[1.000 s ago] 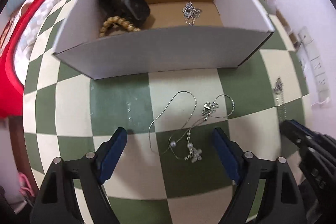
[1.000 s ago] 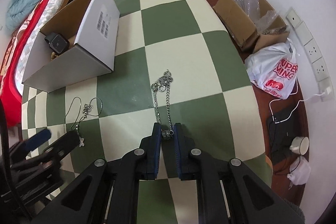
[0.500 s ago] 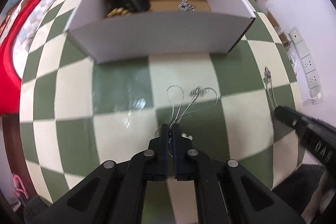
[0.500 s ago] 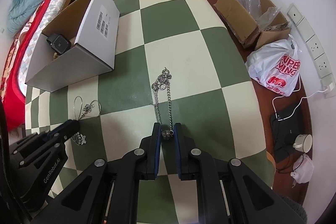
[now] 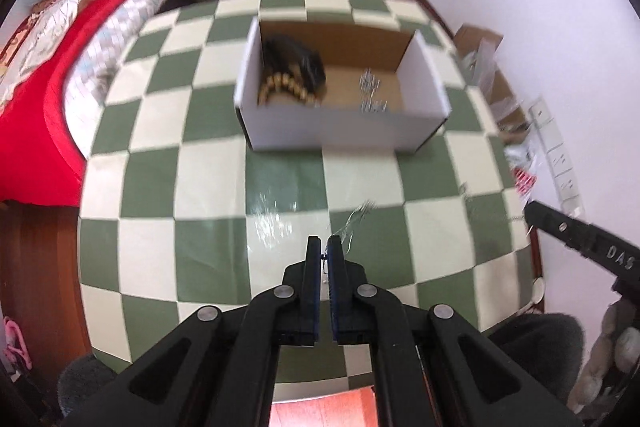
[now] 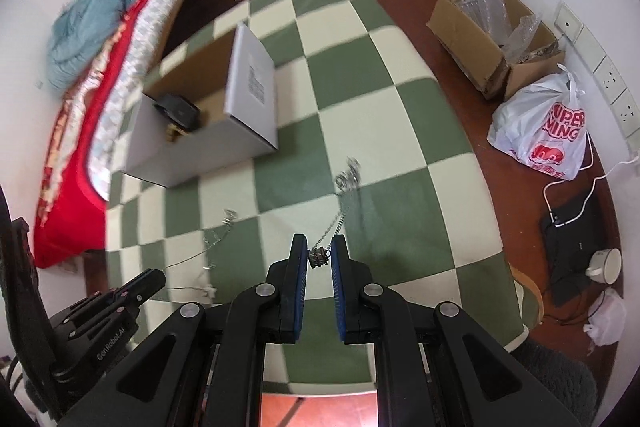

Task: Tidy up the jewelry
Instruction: 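Lower both held pieces into the box and open both grippers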

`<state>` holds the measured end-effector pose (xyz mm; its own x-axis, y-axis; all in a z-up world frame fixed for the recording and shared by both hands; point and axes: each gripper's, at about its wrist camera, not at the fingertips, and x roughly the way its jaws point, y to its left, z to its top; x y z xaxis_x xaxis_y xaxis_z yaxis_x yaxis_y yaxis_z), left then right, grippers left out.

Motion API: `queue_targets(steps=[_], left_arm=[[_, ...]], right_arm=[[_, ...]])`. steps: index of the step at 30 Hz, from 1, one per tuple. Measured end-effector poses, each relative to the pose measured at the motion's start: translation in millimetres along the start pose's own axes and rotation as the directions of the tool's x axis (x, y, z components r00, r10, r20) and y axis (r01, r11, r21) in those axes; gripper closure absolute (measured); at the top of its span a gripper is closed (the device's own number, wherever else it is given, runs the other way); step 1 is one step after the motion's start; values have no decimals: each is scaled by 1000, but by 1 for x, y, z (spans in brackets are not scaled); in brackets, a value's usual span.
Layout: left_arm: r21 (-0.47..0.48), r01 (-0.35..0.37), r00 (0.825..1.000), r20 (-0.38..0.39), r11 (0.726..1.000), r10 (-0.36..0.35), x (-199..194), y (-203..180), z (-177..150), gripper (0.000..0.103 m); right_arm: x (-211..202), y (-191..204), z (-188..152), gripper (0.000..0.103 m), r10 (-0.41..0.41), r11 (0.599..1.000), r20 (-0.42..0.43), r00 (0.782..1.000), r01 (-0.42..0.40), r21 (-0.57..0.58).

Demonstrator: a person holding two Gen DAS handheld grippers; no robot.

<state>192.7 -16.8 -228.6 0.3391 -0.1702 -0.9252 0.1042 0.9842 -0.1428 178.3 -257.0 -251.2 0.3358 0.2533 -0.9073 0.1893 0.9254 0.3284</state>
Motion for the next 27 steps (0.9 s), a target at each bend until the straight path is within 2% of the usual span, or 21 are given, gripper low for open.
queue_targets(steps=[6, 11, 16, 27], left_arm=[[-19, 27, 997, 79, 999, -26, -37, -2, 22, 102], [-22, 24, 994, 112, 999, -21, -55, 1, 33, 102], [-27, 50, 990, 133, 998, -46, -73, 1, 47, 102], [8, 108, 964, 242, 994, -107, -127, -6, 116, 102]], right_arm=[[-37, 13, 13, 91, 45, 999, 52, 998, -44, -18], [-59, 27, 21, 91, 56, 997, 81, 995, -51, -59], [-78, 44, 29, 91, 77, 993, 101, 992, -67, -98], [-127, 102, 68, 91, 142, 971, 173, 975, -104, -214]])
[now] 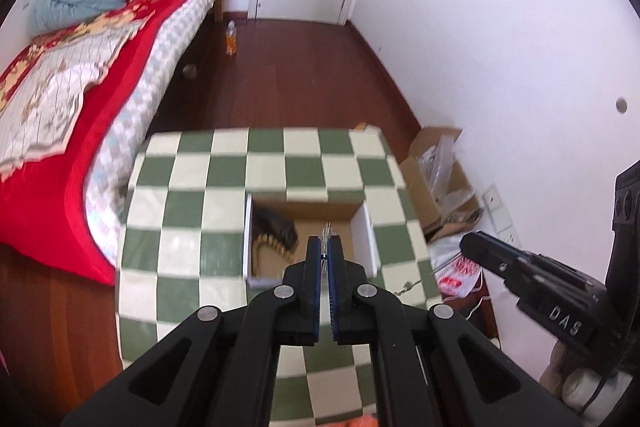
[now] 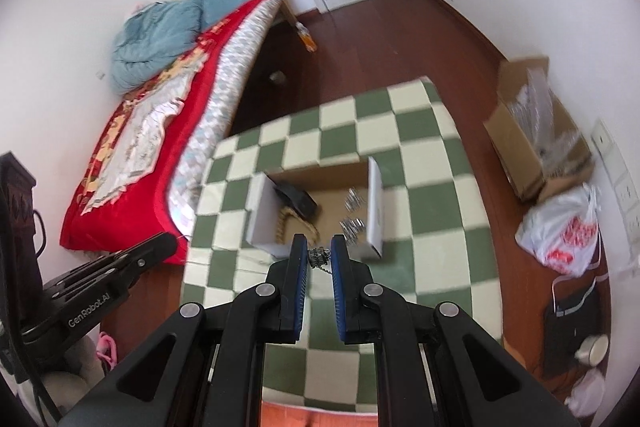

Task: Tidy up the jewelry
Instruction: 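Lower both held pieces into the box and open both grippers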

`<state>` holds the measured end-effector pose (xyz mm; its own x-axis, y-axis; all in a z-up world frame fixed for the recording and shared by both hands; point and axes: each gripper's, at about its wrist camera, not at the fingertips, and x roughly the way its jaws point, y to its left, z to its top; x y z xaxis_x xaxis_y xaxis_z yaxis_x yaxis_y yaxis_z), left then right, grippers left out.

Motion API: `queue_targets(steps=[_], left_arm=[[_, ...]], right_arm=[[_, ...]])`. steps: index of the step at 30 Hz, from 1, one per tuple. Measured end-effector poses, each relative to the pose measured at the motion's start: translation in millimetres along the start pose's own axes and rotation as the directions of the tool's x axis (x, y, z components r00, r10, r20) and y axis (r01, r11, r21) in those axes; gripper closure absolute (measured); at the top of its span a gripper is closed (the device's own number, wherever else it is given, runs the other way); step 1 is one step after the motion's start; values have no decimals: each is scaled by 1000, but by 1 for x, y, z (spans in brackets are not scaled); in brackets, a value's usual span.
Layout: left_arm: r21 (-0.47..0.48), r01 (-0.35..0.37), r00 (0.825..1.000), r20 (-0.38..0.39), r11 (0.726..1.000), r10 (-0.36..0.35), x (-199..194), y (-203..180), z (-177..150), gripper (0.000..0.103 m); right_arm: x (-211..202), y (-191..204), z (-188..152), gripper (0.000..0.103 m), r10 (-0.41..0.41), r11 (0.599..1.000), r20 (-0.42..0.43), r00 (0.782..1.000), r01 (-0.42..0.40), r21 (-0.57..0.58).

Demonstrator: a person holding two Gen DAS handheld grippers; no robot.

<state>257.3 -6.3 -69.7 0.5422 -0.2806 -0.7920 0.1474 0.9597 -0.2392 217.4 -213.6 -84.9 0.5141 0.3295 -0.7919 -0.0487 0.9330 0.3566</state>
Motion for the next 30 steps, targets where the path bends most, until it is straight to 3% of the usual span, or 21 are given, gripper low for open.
queue_targets(steps=[5, 11, 20, 30], left_arm=[[5, 15, 1000, 25, 1000, -15, 5, 2, 37, 102], [-8, 14, 999, -49, 1000, -15, 51, 15, 50, 102], [-75, 0, 976, -217, 997, -16, 138, 44, 22, 102], [-125, -32, 957, -289, 992, -5, 172, 64, 9, 99]], right_arm=[[-9, 25, 38, 91, 17, 999, 50, 999, -15, -50], [8, 45, 76, 91, 3, 994, 59, 998, 4, -107], [95, 31, 94, 91, -35, 994, -76, 996, 27, -103], [180, 4, 88, 91, 8, 1000, -227, 974, -13, -21]])
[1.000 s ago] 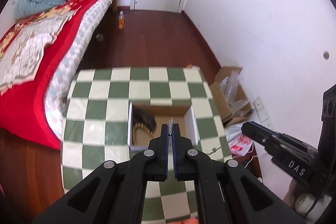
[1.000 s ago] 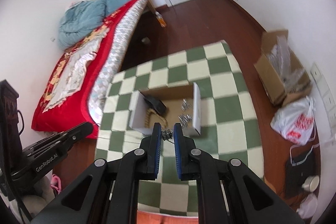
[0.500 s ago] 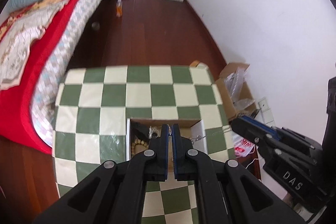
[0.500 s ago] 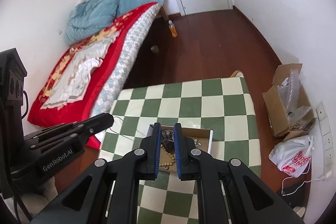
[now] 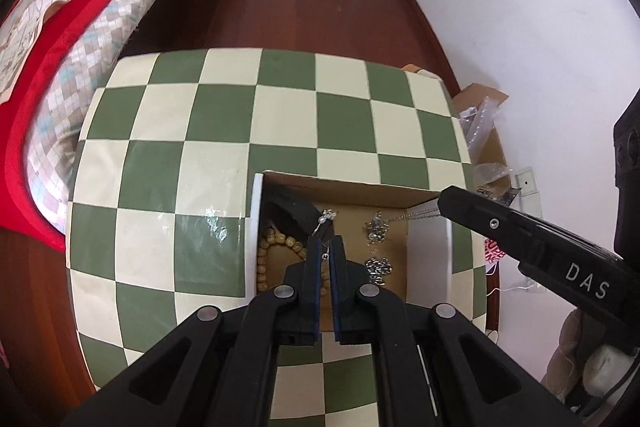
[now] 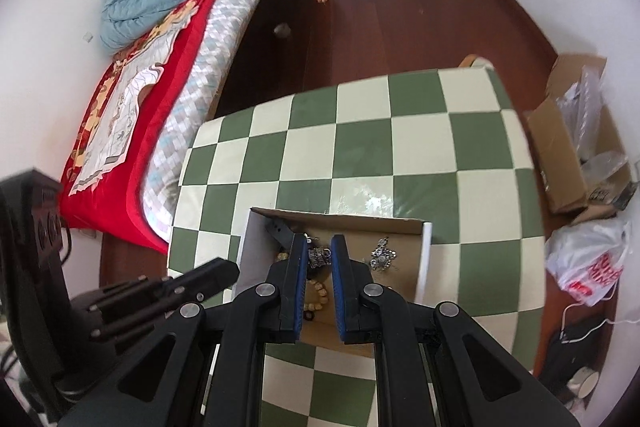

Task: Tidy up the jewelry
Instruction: 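Lower both held pieces into the box and open both grippers, then withdraw both grippers from the box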

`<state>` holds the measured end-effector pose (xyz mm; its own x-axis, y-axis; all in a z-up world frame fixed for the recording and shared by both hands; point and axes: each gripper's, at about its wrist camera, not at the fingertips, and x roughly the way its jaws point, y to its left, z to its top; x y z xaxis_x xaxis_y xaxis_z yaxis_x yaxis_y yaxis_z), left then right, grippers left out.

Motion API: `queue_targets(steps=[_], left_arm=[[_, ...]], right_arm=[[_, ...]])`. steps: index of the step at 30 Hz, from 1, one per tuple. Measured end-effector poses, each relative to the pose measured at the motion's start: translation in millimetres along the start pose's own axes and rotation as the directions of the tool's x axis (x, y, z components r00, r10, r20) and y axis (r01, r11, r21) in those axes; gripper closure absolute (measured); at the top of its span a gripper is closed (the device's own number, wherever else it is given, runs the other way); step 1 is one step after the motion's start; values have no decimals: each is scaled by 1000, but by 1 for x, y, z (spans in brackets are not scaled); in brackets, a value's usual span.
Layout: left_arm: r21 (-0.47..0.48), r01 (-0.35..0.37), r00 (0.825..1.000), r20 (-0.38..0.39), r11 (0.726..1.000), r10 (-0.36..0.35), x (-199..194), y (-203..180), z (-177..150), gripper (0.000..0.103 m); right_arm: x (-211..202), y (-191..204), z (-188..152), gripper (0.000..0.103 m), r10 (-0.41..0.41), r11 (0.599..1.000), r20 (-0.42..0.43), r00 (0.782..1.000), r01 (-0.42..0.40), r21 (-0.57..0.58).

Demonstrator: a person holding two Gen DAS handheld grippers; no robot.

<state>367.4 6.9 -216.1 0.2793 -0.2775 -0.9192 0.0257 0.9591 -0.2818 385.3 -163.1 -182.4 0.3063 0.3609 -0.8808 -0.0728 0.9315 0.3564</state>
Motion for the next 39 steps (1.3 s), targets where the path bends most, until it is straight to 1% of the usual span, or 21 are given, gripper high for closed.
queue_targets(steps=[4, 6, 7, 8, 9, 10, 11, 12, 14, 15, 16, 17, 18, 19, 20, 22, 28, 31, 34, 36, 39], left_arm=[[-19, -54, 998, 12, 998, 54, 0, 5, 4, 97], [-11, -88, 996, 33, 996, 89, -4, 6, 4, 92], [-9, -114, 992, 47, 993, 114, -6, 6, 3, 81], [-4, -139, 988, 61, 990, 139, -9, 7, 3, 59], [-4, -157, 985, 75, 988, 156, -10, 8, 3, 45], [-7, -170, 981, 94, 985, 170, -13, 9, 2, 26], [-11, -181, 977, 110, 984, 181, -15, 11, 1, 23], [-10, -198, 972, 123, 980, 198, -17, 12, 0, 23], [-3, -241, 961, 139, 971, 239, -19, 13, -3, 22], [0, -265, 954, 148, 964, 262, -19, 14, -5, 20], [3, -294, 945, 152, 956, 290, -18, 15, -7, 10], [7, -311, 940, 150, 950, 306, -16, 16, -10, 5], [9, -324, 936, 148, 946, 320, -14, 18, -13, 5], [10, -339, 932, 143, 941, 334, -12, 19, -17, 4], [12, -347, 930, 136, 938, 342, -9, 20, -20, 2], [10, -353, 927, 136, 935, 349, -7, 20, -27, 1], [4, -374, 915, 164, 927, 368, -12, 17, -44, 0], [-4, -369, 914, 177, 929, 364, -20, 15, -53, 0], [-11, -350, 919, 187, 937, 346, -32, 13, -61, 0], [-11, -338, 921, 202, 941, 333, -45, 9, -69, 0], [-9, -329, 917, 235, 944, 321, -67, 2, -82, 0]], right_arm=[[20, -8, 7, 90, 42, 998, -45, 998, -40, 45], [26, -12, 9, 90, 60, 995, -63, 996, -55, 78], [30, -16, 9, 87, 65, 993, -79, 995, -57, 99], [32, -18, 9, 82, 61, 992, -87, 994, -51, 112], [33, -20, 9, 66, 57, 992, -92, 994, -46, 118], [32, -22, 8, 52, 44, 992, -90, 995, -33, 123], [29, -25, 6, 47, 19, 992, -83, 996, -8, 122], [27, -25, 5, 44, 11, 993, -80, 997, -2, 122], [22, -27, 2, 43, -38, 993, -77, 996, 47, 109], [19, -26, 0, 35, -73, 992, -71, 995, 79, 95], [16, -25, -2, 26, -118, 990, -64, 991, 122, 74], [13, -24, -6, 23, -174, 983, -57, 983, 177, 52], [12, -23, -9, 17, -219, 975, -55, 974, 221, 35], [12, -22, -13, 11, -279, 960, -53, 959, 280, 4], [12, -21, -18, 9, -313, 950, -51, 948, 313, -13], [14, -24, -28, 0, -368, 930, -53, 928, 366, -34], [20, -26, -60, 0, -451, 892, -45, 891, 448, -60], [15, -26, -70, 0, -460, 888, -30, 887, 458, -47], [5, -25, -79, 0, -460, 888, -18, 888, 459, -28], [-6, -23, -86, 0, -461, 887, -5, 888, 460, -23], [-23, -15, -93, 0, -460, 887, 26, 887, 461, -21]])
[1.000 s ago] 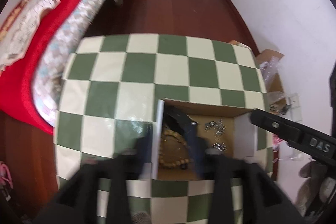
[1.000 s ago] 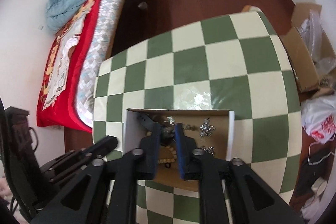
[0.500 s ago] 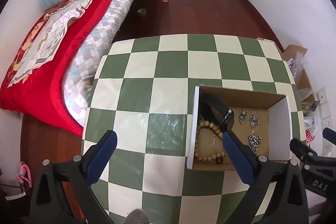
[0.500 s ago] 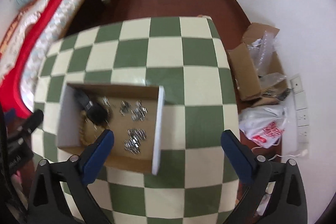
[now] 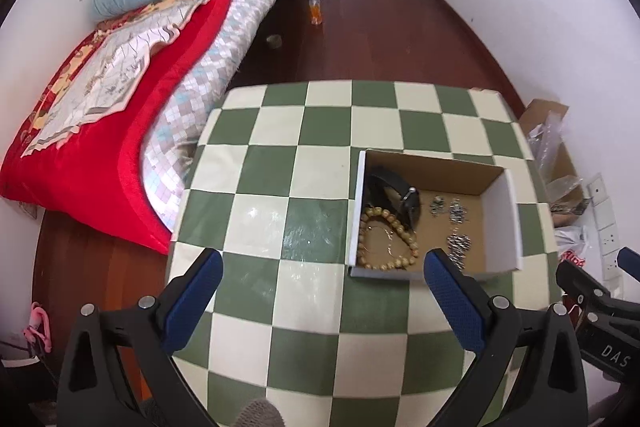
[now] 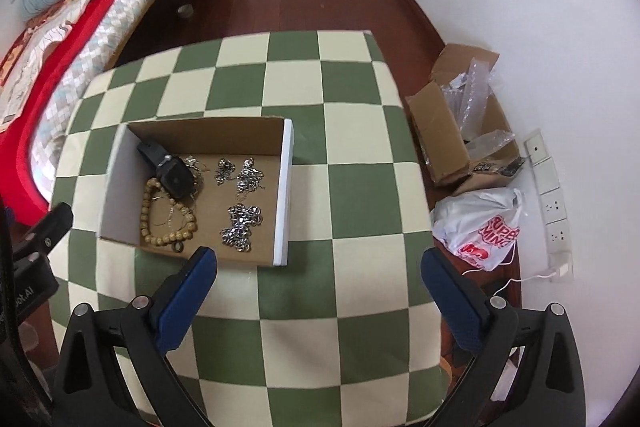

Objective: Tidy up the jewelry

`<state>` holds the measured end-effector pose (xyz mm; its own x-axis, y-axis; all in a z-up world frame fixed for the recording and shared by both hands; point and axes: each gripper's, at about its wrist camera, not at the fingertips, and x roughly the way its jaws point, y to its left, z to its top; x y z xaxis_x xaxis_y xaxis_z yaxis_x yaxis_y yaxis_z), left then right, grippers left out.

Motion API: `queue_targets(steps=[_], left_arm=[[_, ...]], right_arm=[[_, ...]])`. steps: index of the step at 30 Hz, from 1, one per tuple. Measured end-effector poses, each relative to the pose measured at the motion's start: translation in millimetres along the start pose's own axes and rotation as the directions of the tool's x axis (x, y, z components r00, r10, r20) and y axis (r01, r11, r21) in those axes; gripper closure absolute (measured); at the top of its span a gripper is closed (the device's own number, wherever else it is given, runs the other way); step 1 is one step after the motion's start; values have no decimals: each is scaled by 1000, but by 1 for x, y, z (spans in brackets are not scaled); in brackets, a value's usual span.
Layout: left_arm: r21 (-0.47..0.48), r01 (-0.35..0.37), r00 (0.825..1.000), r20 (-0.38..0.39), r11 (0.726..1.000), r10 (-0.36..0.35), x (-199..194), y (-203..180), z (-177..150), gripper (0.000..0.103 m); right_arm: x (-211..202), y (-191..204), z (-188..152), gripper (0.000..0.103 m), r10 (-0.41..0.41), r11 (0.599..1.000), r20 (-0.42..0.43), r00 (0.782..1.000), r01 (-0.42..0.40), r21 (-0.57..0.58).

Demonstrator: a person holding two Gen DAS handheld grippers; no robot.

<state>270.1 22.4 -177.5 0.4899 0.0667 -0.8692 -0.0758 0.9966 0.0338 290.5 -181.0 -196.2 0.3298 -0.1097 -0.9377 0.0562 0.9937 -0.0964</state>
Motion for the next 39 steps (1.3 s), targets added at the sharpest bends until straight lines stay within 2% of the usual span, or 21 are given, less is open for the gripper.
queue_targets(steps=[5, 12, 20, 26, 29, 39], left_arm=[[0, 31, 997, 65, 1000, -31, -49, 3, -11, 0], [6, 62, 984, 168, 998, -62, -120, 10, -20, 0], [16, 62, 970, 235, 998, -64, -173, 17, -31, 0], [15, 77, 971, 227, 997, -78, -192, 20, -37, 0], [2, 56, 975, 215, 998, -55, -194, 21, -34, 0], [-13, 36, 985, 167, 999, -34, -180, 16, -18, 0]], right_arm=[[-50, -4, -16, 0, 11, 1000, 77, 997, -12, 11], [-130, -10, -42, 0, 22, 1000, 195, 981, -26, 17], [-197, -14, -69, 0, 35, 999, 281, 959, -41, 15], [-237, -18, -84, 0, 49, 998, 321, 946, -55, 11], [-250, -20, -86, 0, 35, 999, 323, 946, -42, 14], [-260, -23, -67, 0, 18, 1000, 324, 946, -22, 7]])
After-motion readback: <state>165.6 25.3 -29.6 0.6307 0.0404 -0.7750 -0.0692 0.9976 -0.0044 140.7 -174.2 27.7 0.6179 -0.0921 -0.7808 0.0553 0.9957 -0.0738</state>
